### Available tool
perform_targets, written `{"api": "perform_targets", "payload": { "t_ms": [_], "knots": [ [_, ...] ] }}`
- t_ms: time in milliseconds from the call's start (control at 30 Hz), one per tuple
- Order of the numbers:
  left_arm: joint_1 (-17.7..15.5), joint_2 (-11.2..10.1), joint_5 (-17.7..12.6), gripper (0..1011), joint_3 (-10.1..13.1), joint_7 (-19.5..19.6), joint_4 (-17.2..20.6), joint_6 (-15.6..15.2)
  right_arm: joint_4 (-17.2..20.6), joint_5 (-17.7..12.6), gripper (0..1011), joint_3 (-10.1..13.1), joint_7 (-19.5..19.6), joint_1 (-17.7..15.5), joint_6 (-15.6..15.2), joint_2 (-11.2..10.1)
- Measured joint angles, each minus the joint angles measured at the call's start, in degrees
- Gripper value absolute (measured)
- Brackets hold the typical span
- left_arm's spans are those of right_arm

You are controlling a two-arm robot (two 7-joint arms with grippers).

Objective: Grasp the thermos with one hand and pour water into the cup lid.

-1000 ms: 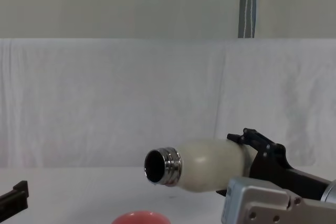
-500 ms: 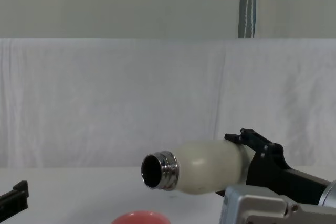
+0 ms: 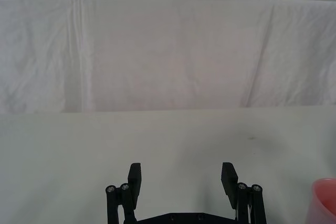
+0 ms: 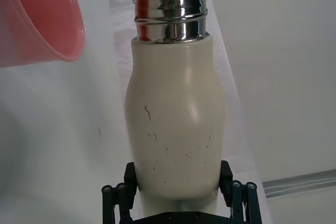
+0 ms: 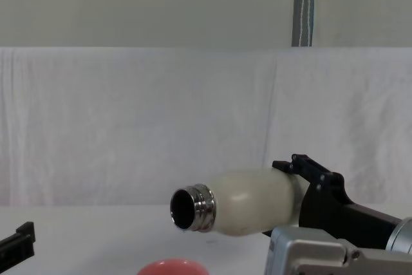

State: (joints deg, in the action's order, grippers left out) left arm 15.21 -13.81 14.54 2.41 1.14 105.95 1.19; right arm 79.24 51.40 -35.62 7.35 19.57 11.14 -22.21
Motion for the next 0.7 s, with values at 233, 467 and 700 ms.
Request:
{"api": "perform_targets", "payload": {
  "t_ms": [233,467,700],
  "knots": [
    [0.00,0.00,0.00,1001,0.00,0.00,0.00,0.00,-0.15,0.29,956,-0.14,0.12,0.27,-0.19,-0.08],
    [0.00,0.00,0.00,1001,0.00,0.00,0.00,0.00,-0.25,0.78,956,-0.33,0.31,0.56,-0.41,-0.30],
    [0.00,0.00,0.00,1001,0.00,0.00,0.00,0.00,-0.39,1.18,956,-0.51,0.46,0.79,-0.58,-0.53]
  ]
}}
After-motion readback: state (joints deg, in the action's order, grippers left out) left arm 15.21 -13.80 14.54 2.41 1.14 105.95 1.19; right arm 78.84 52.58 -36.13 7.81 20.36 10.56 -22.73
